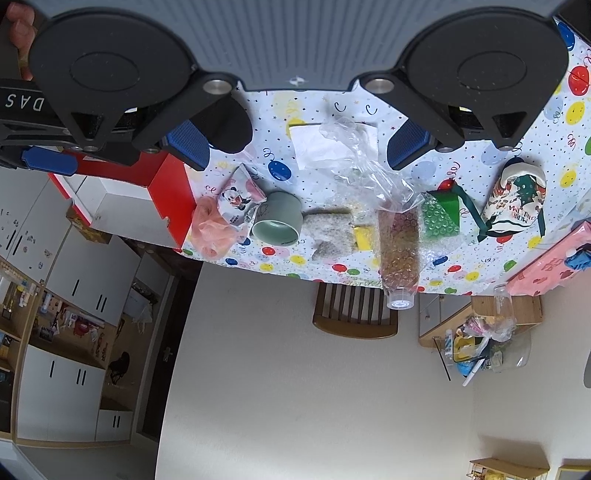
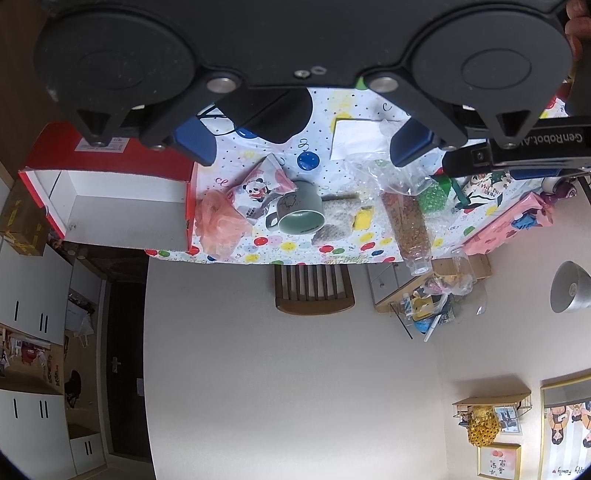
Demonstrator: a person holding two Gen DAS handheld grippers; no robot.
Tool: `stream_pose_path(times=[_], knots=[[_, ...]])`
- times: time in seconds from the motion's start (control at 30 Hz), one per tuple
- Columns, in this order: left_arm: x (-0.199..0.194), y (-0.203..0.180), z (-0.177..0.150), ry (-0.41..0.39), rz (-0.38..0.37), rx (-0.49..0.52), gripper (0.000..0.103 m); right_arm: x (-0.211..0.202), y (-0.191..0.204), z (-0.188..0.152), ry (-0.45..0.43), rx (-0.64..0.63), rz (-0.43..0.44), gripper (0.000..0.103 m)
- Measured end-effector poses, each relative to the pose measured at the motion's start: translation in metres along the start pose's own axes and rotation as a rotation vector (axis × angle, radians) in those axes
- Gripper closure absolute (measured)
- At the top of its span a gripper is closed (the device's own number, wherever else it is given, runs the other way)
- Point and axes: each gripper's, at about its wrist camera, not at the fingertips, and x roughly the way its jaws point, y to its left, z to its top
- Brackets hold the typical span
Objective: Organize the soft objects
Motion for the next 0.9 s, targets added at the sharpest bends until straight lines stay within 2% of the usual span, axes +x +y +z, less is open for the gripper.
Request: stream_pose_path(times=[0.2, 0.33, 0.8, 0.9], knots=[[0.01, 0.005, 0.001, 0.016, 0.007, 0.009, 0.0, 0.014, 0.002, -0.001, 0.024, 0.002, -0.002, 0.004], [0.023, 0.012, 0.004, 0.023, -0.006, 0.012, 0.0, 0.027, 0.005, -0.001, 0.049, 0.003, -0.015, 0.008], [0.088, 0.044, 0.01, 0.081, -0.05, 0.044, 0.0, 0.075, -0.018, 0.005, 0.09, 0.053, -0.142, 0.008], [0.106, 0.052, 0.008, 0.11, -0.046, 0.051, 0.0, 0.088, -0.026, -0.002, 0.125, 0.055, -0.16, 0.012]])
